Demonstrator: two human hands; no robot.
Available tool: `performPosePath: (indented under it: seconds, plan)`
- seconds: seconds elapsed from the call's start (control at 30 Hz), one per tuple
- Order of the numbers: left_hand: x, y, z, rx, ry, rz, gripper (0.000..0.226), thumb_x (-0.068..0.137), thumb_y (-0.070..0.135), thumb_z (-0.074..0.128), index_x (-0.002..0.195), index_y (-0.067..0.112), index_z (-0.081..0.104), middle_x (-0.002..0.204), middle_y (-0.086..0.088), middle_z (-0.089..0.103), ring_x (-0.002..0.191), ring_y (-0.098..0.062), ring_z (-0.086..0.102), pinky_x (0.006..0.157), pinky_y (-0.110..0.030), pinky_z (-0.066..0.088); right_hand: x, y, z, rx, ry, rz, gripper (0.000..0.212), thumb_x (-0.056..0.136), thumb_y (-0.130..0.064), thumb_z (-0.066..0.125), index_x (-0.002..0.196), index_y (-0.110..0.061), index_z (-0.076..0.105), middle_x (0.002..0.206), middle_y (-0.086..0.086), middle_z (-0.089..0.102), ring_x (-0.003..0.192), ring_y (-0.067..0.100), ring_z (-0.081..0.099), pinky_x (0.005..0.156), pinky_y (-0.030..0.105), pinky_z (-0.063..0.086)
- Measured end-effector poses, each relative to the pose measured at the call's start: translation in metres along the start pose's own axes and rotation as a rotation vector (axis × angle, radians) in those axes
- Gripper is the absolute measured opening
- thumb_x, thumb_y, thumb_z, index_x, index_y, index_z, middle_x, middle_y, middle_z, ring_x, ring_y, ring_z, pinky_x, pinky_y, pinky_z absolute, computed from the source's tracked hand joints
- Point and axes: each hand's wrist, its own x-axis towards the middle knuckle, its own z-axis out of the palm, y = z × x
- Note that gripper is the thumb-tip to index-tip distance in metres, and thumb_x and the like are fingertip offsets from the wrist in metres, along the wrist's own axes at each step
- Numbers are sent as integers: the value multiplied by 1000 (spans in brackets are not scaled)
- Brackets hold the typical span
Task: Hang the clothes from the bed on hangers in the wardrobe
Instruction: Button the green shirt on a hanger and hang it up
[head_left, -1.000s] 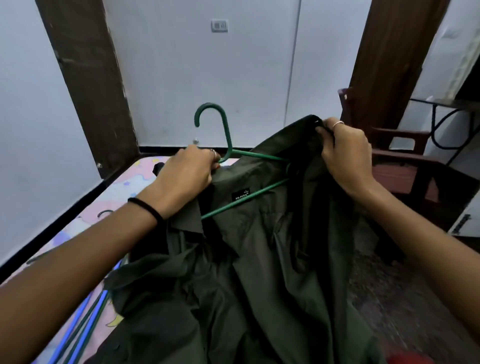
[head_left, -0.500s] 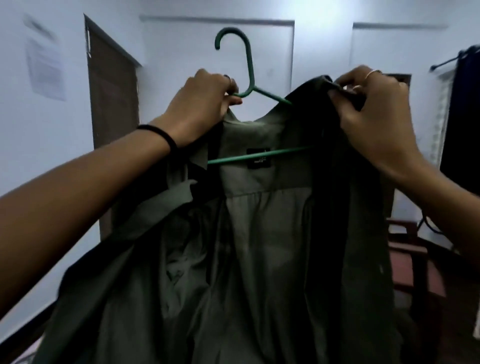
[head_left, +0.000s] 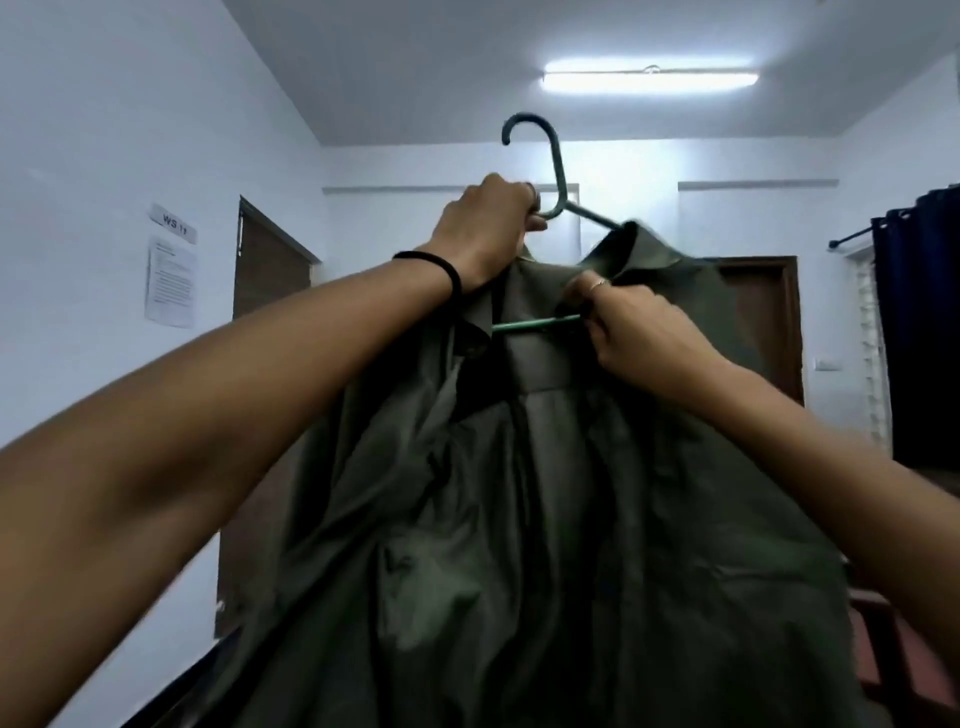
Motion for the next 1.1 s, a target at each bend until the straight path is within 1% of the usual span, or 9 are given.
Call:
performPosePath:
  seconds: [0.17, 0.27, 0.3, 0.47, 0.73, 0.87, 0.93, 1.03, 1.1]
  plan:
    - [-10, 4, 2, 17, 104, 82, 15, 97, 17, 49, 103, 11, 61, 114, -6, 62, 107, -31, 59, 73, -34, 42, -43, 2, 19, 87, -123, -3, 55, 90, -17, 55, 140, -26, 35, 111, 3, 60, 103, 30, 58, 84, 43, 49]
    - [-7, 3, -4, -14, 156, 47, 15, 97, 13, 48, 100, 9, 62, 112, -3, 64, 108, -28, 59, 73, -30, 37, -69, -26, 14, 244, 171, 118, 24, 93, -40, 54, 104, -19, 61, 89, 2, 64, 85, 28, 62, 74, 41, 51]
    - [-8, 1, -5, -12, 167, 34, 14, 96, 10, 48, 99, 8, 62, 110, -3, 65, 107, -27, 59, 72, -30, 37, -82, -46, 15, 393, 196, 208, 37, 92, -50, 52, 88, -14, 63, 77, 5, 64, 77, 30, 62, 69, 42, 52]
    - [0, 6, -20, -29, 142, 13, 17, 90, -2, 45, 91, 6, 60, 108, 1, 69, 107, -23, 62, 71, -28, 39, -138, -166, 54, 885, -391, 433, 81, 61, -87, 51, 93, -13, 61, 83, 1, 64, 81, 22, 68, 74, 39, 58]
    - [15, 6, -40, 33, 189, 28, 14, 95, 8, 50, 100, 8, 64, 111, -6, 67, 107, -31, 62, 78, -38, 49, -88, -97, 97, 1123, 47, 678, 34, 81, -36, 52, 94, -7, 64, 94, 12, 70, 93, 31, 66, 82, 42, 54]
    - [28, 14, -42, 34, 272, -17, 17, 97, 13, 47, 100, 7, 63, 113, -6, 67, 109, -29, 59, 70, -29, 35, -81, 0, 51, 871, 370, 739, 23, 94, -15, 46, 100, -5, 66, 99, 15, 70, 102, 35, 62, 91, 45, 51]
    - [33, 21, -38, 28, 297, -42, 18, 98, 12, 45, 101, 7, 63, 113, -7, 67, 109, -29, 59, 69, -27, 33, -97, 9, 26, 1009, 261, 607, 21, 98, -15, 46, 98, -6, 66, 97, 14, 70, 96, 30, 65, 89, 45, 53]
    - [39, 29, -25, 1, 288, -68, 19, 98, 11, 45, 103, 8, 62, 112, -8, 68, 108, -32, 59, 70, -28, 34, -138, 4, -13, 1313, -329, 378, 20, 98, -19, 50, 101, -2, 60, 82, 15, 66, 65, 21, 66, 58, 28, 53]
    - [39, 32, -15, -12, 264, -86, 19, 97, 12, 46, 104, 8, 63, 111, -8, 68, 107, -35, 58, 70, -29, 35, -154, 10, -19, 1147, -497, 298, 13, 96, -18, 53, 90, -7, 55, 68, 9, 60, 42, 15, 56, 38, 20, 42]
